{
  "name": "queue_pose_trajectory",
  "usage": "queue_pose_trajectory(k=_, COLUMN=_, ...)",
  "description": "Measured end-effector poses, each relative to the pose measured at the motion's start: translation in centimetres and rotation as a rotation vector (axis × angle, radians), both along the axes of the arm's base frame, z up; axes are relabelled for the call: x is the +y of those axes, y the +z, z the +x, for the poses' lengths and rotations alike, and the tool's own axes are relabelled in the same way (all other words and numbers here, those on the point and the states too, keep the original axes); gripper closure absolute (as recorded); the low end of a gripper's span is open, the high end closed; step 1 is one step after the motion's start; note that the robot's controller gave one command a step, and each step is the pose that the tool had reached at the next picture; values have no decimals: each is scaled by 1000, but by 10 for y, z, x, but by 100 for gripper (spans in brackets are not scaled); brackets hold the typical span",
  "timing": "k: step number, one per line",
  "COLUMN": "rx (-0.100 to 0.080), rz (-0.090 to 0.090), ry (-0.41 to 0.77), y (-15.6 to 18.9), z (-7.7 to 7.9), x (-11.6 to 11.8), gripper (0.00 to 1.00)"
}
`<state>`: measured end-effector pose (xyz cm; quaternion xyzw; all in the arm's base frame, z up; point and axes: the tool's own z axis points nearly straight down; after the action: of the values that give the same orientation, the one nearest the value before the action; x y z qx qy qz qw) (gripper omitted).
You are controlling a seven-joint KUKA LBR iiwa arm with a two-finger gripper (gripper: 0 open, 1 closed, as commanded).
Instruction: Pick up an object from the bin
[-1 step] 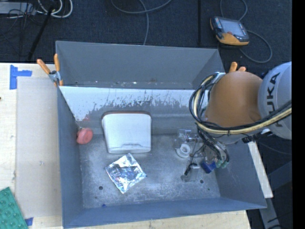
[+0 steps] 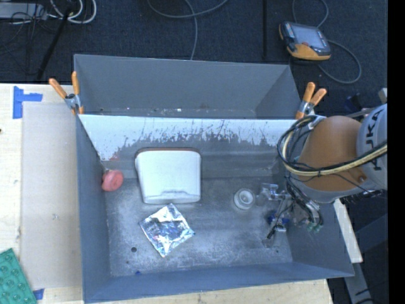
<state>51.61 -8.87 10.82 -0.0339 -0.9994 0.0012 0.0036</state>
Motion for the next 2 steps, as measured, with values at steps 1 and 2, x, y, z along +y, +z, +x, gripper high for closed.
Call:
queue_pose_trajectory(k=1, rx=-7, rz=3, ry=461, y=-10, z=58, x=-63, gripper=0)
queue_pose_trajectory(k=2, rx=-16, rz=21, ry=811, y=-37, z=12, x=-57, gripper=0)
